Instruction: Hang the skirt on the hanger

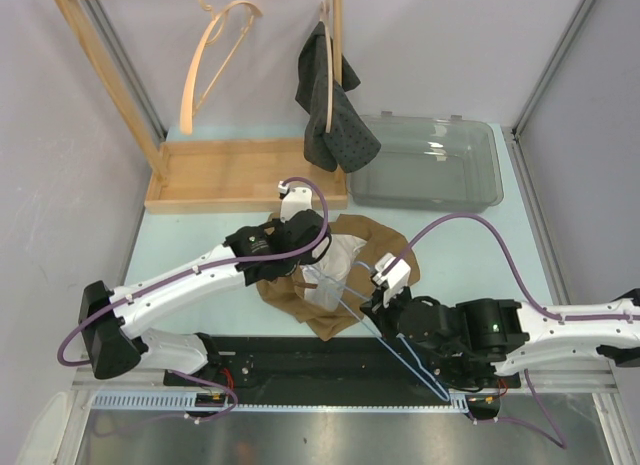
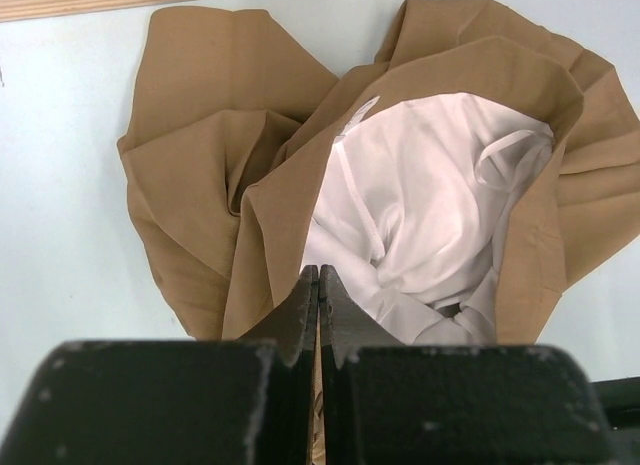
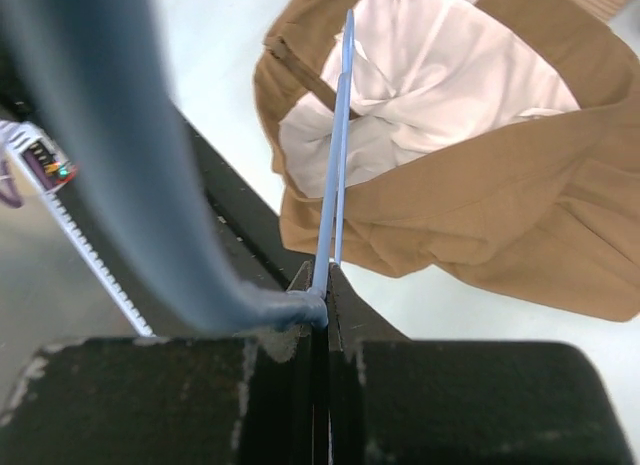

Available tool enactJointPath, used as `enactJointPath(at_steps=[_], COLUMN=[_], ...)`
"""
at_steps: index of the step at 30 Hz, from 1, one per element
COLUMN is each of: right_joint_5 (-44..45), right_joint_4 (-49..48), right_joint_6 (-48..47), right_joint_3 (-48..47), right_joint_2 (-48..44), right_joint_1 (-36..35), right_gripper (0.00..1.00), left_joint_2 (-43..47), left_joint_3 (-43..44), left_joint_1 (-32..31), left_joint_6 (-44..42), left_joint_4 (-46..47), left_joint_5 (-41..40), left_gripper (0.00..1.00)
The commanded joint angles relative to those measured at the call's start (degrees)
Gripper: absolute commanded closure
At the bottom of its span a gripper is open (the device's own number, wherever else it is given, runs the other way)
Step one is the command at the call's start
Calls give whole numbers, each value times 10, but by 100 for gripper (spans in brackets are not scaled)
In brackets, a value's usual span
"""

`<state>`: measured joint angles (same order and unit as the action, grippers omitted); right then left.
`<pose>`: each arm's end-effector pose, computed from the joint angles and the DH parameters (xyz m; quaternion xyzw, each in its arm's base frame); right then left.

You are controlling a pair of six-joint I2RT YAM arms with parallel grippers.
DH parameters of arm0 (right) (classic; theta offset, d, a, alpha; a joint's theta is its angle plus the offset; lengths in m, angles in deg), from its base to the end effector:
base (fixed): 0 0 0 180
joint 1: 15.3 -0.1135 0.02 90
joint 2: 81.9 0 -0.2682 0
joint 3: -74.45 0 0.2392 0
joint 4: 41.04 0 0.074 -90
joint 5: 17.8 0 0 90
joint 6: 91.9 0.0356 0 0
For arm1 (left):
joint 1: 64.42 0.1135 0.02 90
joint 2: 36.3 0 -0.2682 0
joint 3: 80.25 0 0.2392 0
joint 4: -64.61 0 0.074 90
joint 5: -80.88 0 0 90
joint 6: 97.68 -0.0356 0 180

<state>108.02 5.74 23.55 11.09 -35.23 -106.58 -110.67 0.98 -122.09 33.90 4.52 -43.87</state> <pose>0.0174 0.1545 0.3257 -0.3191 0.7755 0.2648 0.4761 0.1493 -0.1979 0.3176 0.0335 0.9099 -0.0457 0.4109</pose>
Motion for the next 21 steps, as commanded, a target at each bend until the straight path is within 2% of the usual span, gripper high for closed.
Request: enactJointPath(at_steps=[1,6,11,15,16,21], right_joint_5=[60,57,39,-2,-8,-24], right_joint_4=[-11,49,66,69,67,56], right_joint_6=[33,86,74,71,70,64], right_joint_3=[-7,-7,-7,-7,-6,-6], right_joint_2=[11,-6,-28,-32,-31,-9], right_joint_1=[-4,-4,-5,-6,-6,-5], right_gripper=[100,100,100,100,100,100], left_joint_2=[11,14,18,1,-2,-15], left_joint_3=[8,-9,-33,-27,-26,-13], left_joint_1=[3,2,-2,-5,-4,-5], left_joint_6=[-10,-42,-82,-87,-88,-84], left_joint_4=[20,55,98,91,91,87], left_joint_5=[21,73,136,131,127,99], left_gripper=[100,99,76,62,55,49])
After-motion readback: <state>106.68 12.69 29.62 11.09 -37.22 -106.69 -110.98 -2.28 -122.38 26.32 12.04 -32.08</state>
